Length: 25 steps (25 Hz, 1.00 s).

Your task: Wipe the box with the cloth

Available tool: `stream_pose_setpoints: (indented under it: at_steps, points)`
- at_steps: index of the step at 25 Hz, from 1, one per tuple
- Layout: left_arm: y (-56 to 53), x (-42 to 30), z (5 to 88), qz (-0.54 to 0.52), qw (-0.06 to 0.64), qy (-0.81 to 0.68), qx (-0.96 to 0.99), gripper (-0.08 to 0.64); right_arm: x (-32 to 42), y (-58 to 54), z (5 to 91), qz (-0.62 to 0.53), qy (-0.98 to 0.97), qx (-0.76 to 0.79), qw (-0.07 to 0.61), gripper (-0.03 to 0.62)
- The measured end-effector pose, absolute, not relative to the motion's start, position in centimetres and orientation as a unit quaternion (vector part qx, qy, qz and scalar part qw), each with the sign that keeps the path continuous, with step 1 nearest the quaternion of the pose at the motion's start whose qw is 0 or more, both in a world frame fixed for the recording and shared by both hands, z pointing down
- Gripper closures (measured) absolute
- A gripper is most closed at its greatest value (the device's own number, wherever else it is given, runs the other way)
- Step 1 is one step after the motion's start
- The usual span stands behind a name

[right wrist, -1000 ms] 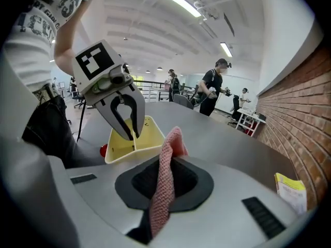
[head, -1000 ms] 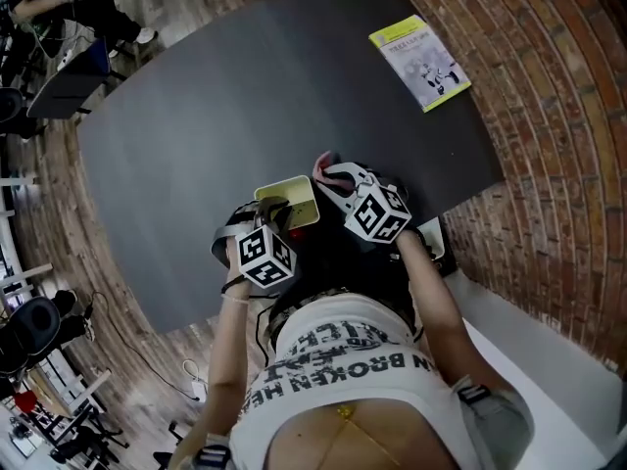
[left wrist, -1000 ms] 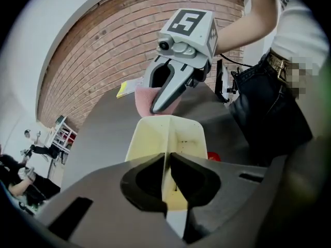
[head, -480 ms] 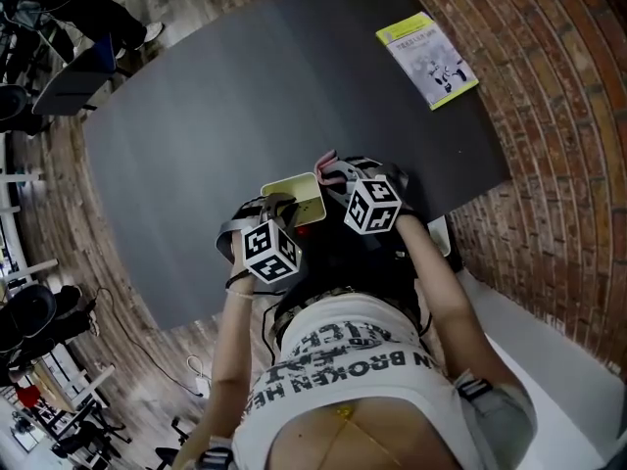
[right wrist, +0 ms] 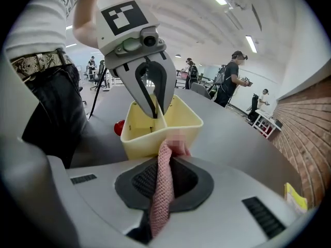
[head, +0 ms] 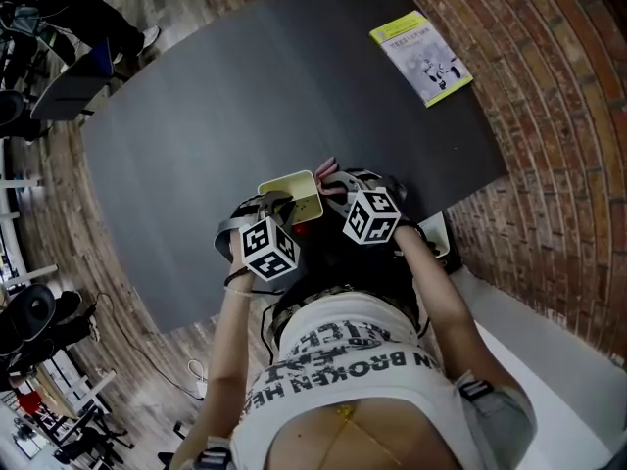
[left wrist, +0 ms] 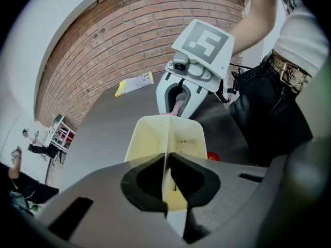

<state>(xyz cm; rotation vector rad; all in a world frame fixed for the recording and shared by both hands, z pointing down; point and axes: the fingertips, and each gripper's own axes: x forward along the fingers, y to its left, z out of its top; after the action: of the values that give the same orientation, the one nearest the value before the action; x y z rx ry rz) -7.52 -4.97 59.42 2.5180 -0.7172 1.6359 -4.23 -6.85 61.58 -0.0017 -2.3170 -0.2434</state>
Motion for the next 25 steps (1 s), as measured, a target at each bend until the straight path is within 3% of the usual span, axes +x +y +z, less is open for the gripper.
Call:
stream_pose_setpoints:
  at_steps: [18,25]
  points:
    - [-5.0,-7.4,59.6,0.53,0.034,-0.235,0.814,0.525,-2.9,-3.8,61.9,-0.059,-0.914,0.047,0.4,0.575]
    - [-5.1,-7.4,59.6,0.522,0.089,-0.262,0.807,0.525,-2.5,-3.5,61.7,-0.019,-0.914,0.09,0.394,0.575]
